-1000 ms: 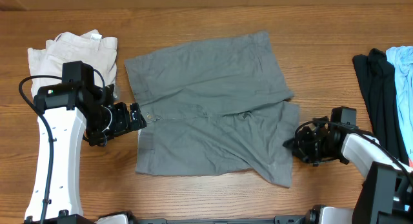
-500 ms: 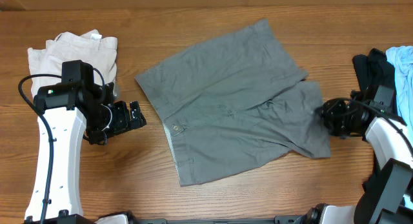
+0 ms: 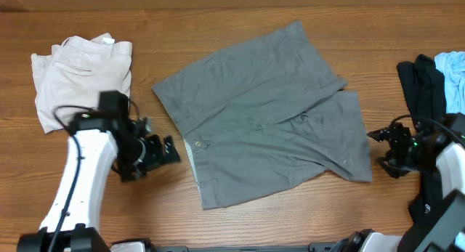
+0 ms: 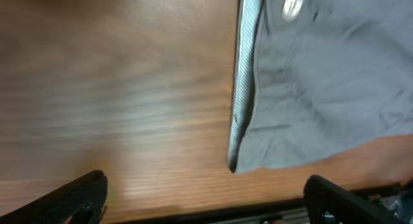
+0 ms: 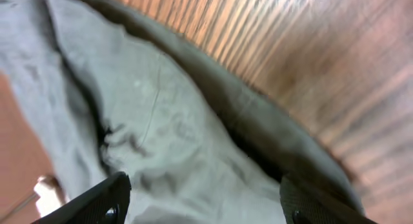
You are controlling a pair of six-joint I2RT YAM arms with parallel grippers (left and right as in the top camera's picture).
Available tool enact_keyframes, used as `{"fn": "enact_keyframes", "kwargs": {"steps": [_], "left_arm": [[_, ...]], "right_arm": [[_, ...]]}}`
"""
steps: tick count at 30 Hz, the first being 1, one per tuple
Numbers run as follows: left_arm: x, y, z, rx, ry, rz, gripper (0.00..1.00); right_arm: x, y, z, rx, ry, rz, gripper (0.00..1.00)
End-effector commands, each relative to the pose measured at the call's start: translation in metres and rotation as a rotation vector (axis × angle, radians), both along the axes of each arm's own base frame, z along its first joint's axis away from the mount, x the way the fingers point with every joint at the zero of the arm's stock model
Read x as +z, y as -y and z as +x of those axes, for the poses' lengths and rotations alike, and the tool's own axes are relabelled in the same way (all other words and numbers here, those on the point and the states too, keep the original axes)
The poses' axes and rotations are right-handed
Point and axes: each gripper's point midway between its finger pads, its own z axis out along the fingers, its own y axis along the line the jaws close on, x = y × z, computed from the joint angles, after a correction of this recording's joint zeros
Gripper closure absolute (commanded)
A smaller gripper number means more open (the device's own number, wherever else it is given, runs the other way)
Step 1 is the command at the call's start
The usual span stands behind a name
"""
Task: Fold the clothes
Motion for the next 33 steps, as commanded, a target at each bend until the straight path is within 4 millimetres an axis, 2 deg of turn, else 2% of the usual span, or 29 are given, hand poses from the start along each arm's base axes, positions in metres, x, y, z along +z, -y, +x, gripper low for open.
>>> {"fn": "enact_keyframes", "kwargs": {"steps": [1,6,11,13,14,16,17,18,21,23,26,28,33], "left_arm": [[-0.018,0.027,-0.026,0.052,-0.109,-0.055,0.01],[-0.04,0.064,-0.051,0.07,-0.195,-0.08,0.07],[-0.063,0.078,-0.072,0.132,-0.248,0.014,0.15],[-0.07,0.081,-0.073,0.15,-0.238,0.026,0.23],[-0.073,0.08,-0.075,0.18,-0.243,0.045,0.33],[-0.079,0.079,-0.079,0.23,-0.263,0.056,0.46],[-0.082,0.079,-0.081,0.246,-0.273,0.06,0.49],[-0.084,0.077,-0.084,0.263,-0.283,0.065,0.5],[-0.084,0.079,-0.086,0.283,-0.301,0.06,0.44],[-0.082,0.086,-0.089,0.294,-0.335,0.025,0.33],[-0.082,0.094,-0.089,0.299,-0.352,-0.009,0.32],[-0.086,0.095,-0.086,0.3,-0.351,-0.009,0.4],[-0.1,0.098,-0.091,0.304,-0.421,-0.004,0.69]], "right_arm": [[0.024,-0.01,0.0,0.063,0.087,-0.011,0.22],[0.029,-0.015,-0.017,0.1,0.052,-0.038,0.21],[0.026,-0.018,-0.026,0.117,0.017,-0.038,0.2],[0.026,-0.019,-0.027,0.117,0.012,-0.036,0.2],[0.026,-0.019,-0.027,0.117,0.01,-0.035,0.2],[0.026,-0.019,-0.028,0.117,0.008,-0.033,0.2],[0.026,-0.019,-0.028,0.117,0.006,-0.031,0.2],[0.026,-0.02,-0.029,0.117,0.005,-0.031,0.2],[0.026,-0.02,-0.029,0.117,0.005,-0.031,0.2],[0.026,-0.02,-0.029,0.117,0.005,-0.031,0.2],[0.026,-0.02,-0.028,0.117,0.006,-0.031,0.2],[0.026,-0.02,-0.028,0.117,0.006,-0.031,0.2],[0.026,-0.02,-0.029,0.117,0.006,-0.03,0.2]]}}
